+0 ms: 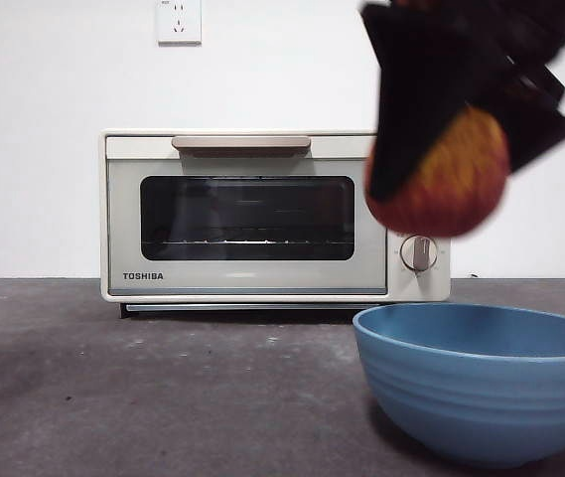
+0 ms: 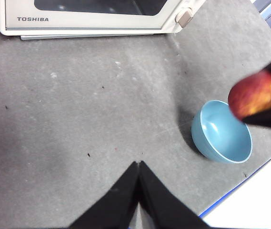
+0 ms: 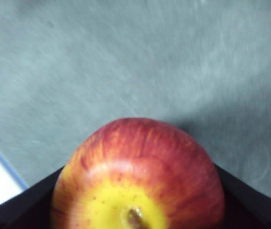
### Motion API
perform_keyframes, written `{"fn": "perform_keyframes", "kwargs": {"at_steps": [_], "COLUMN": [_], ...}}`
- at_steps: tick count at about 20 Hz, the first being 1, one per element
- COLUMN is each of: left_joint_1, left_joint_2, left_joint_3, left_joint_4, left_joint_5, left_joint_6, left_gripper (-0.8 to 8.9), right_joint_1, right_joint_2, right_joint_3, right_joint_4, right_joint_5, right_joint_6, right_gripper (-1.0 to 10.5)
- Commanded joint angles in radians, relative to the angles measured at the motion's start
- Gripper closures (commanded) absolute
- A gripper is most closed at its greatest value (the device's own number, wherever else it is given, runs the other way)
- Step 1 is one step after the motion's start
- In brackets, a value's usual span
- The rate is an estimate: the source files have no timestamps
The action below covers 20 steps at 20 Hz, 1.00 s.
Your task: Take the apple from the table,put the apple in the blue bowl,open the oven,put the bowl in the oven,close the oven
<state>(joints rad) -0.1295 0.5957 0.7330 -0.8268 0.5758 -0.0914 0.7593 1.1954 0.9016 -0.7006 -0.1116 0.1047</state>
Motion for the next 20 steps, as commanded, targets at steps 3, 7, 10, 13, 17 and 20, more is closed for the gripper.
{"fn": "perform_keyframes", "kwargs": {"at_steps": [3,7,10,13,17,20], "left_joint_1": [-0.003,-0.003,-0.003,-0.003,-0.003,-0.003], "left_joint_2": [0.005,0.005,0.005,0.005,0.005,0.005], "left_joint_3": [0.019,0.019,0.019,0.019,0.019,0.019], "left_joint_4": [0.011,0.011,0.012,0.011,0.011,0.014], "left_joint_5": [0.004,0.004,0.004,0.004,0.004,0.004], "left_joint_6": [0.012,0.012,0.012,0.012,0.011,0.008], "left_gripper": [8.06,8.06,8.06,8.06,8.06,8.06], "right_joint_1": [0.011,0.017,0.018,0.023,0.026,0.038], "right_joint_2": [0.000,0.005,0.006,0.010,0.013,0.012], "right_joint_3": [-0.154,-0.263,-0.293,-0.294,-0.294,-0.282], "right_joint_4": [0.152,0.264,0.285,0.287,0.289,0.297], "right_joint_5": [0.004,0.007,0.004,-0.003,-0.003,0.005], "right_joint_6": [0.055,0.082,0.075,0.070,0.068,0.066], "right_gripper": [6.1,6.1,5.5,5.3,4.8,4.8]}}
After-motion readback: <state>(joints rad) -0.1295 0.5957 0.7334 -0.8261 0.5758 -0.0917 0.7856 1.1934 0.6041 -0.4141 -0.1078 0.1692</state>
